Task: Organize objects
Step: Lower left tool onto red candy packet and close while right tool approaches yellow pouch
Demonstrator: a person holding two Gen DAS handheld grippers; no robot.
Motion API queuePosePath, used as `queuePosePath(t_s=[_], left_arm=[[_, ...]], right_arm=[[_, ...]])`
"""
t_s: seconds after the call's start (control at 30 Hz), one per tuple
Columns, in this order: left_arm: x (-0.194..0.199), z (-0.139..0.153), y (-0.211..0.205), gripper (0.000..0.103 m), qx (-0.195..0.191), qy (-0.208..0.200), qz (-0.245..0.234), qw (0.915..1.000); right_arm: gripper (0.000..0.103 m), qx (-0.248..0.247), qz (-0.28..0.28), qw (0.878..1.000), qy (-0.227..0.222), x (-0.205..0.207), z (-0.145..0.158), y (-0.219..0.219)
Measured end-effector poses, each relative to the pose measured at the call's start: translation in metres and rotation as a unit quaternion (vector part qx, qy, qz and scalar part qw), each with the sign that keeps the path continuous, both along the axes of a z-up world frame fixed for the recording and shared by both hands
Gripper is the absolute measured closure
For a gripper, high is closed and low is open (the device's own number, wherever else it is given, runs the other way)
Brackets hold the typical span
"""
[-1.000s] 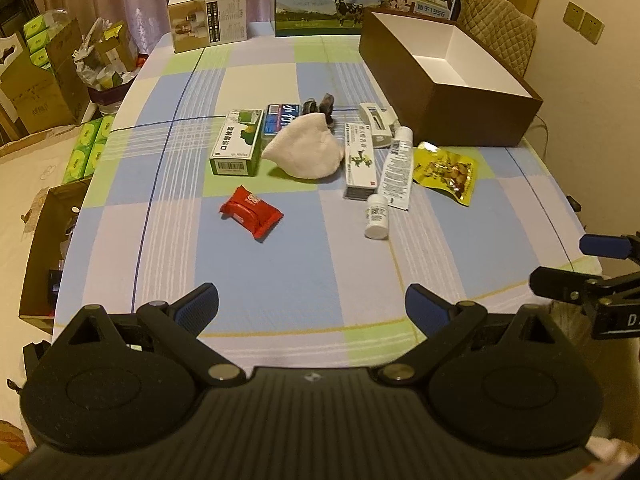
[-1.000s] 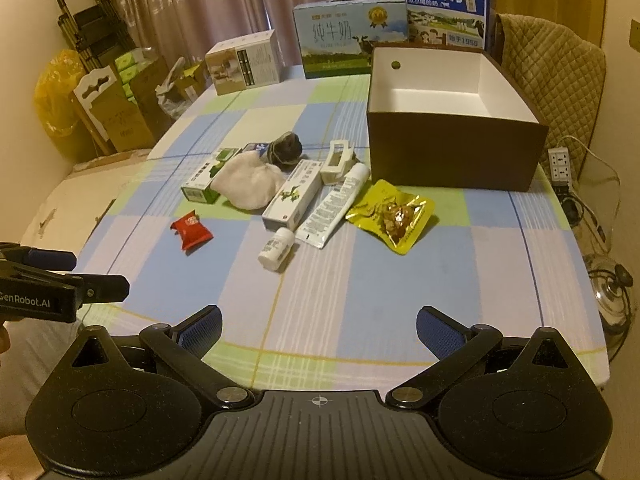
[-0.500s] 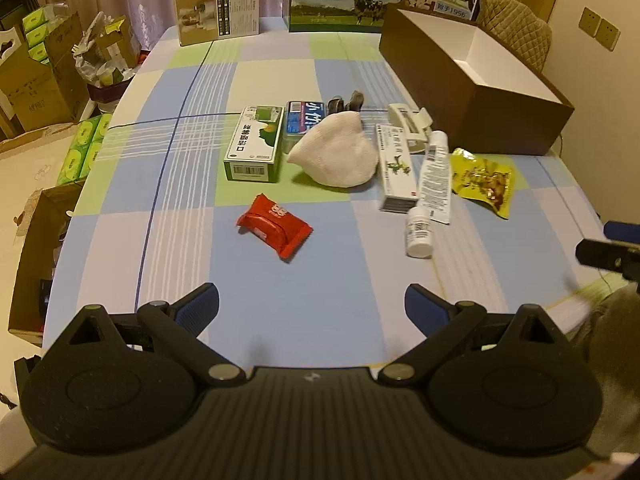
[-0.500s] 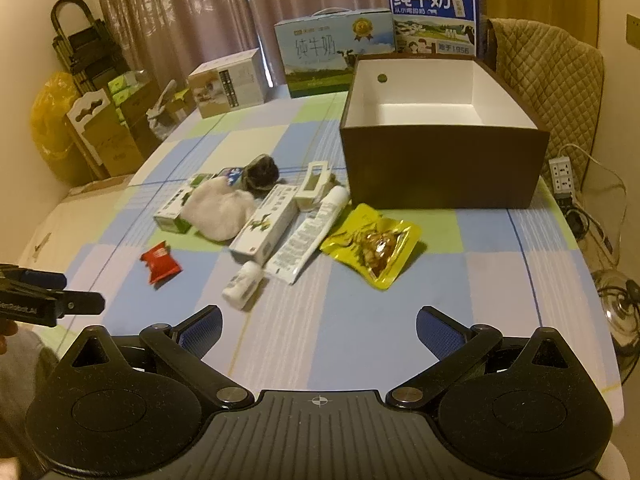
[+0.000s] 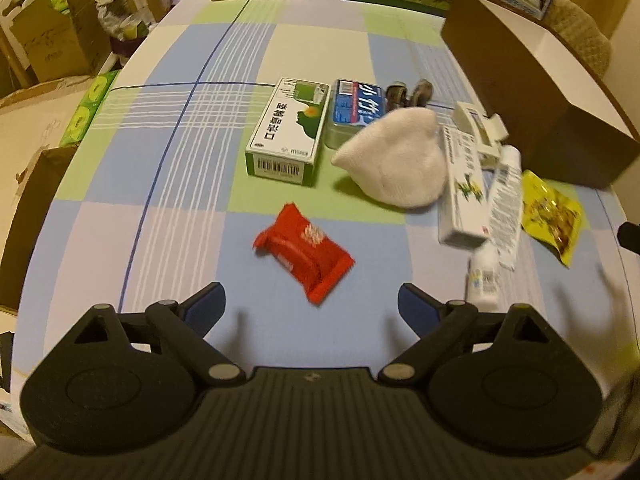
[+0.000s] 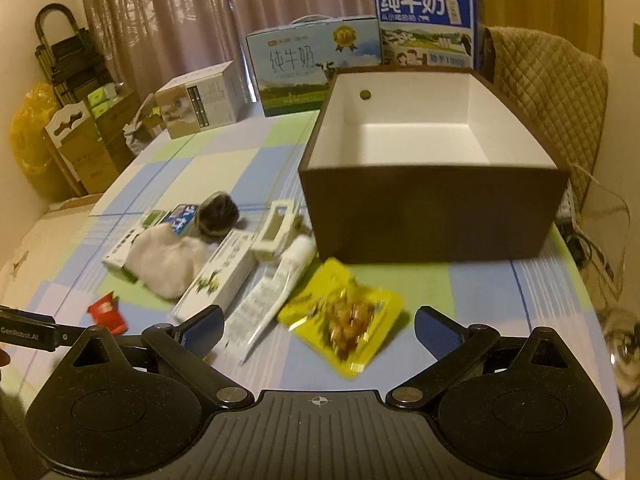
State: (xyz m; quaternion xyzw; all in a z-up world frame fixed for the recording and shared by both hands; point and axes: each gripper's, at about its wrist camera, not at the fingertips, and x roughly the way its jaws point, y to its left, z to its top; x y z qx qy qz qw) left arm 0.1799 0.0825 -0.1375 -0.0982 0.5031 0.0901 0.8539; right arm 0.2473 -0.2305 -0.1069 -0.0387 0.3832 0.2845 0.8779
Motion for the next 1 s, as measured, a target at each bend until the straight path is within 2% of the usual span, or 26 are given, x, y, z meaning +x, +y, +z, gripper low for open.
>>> queuePosePath(t_s=[0.2, 0.37, 0.5, 0.67, 0.73, 0.8, 0.9, 1.0], left_arm=[[0.028, -0.014, 0.004, 0.012, 0.01, 0.007, 0.03, 0.9995], [0.043, -0.028, 0.009, 0.012, 0.028, 0.01, 0.054, 0.9981], [0.044, -0.035, 0.009, 0.016, 0.051, 0.015, 0.046, 0.9975], [0.03, -0.035, 0.017, 0.019, 0.042, 0.018, 0.041, 0.9981], [0.024, -0.035, 0.023, 0.029, 0.037, 0.017, 0.045, 0.9982], [0.021, -0.033, 0.027, 0.034, 0.031, 0.011, 0.047, 0.9983], [0.021, -0.029, 0.023, 0.034, 0.053, -0.005, 0.031, 0.9981], [0.028, -0.025, 0.012, 0.034, 0.087, -0.024, -0.009, 0.9958]], right_arm=[[0.004, -0.008, 0.008, 1.0, -0.008, 0.023, -0.01, 0.008], [0.004, 0.005, -0.001, 1.0, 0.016, 0.034, -0.022, 0.006], [0.004, 0.009, -0.006, 0.999, 0.032, 0.039, -0.027, 0.005], [0.004, 0.007, -0.004, 0.999, 0.034, 0.039, -0.028, 0.004], [0.004, 0.004, -0.003, 0.999, 0.033, 0.038, -0.029, 0.005], [0.004, 0.003, -0.003, 0.999, 0.033, 0.038, -0.029, 0.005], [0.004, 0.004, -0.004, 0.999, 0.034, 0.037, -0.03, 0.005], [0.004, -0.003, -0.004, 0.999, 0.035, 0.037, -0.032, 0.005]])
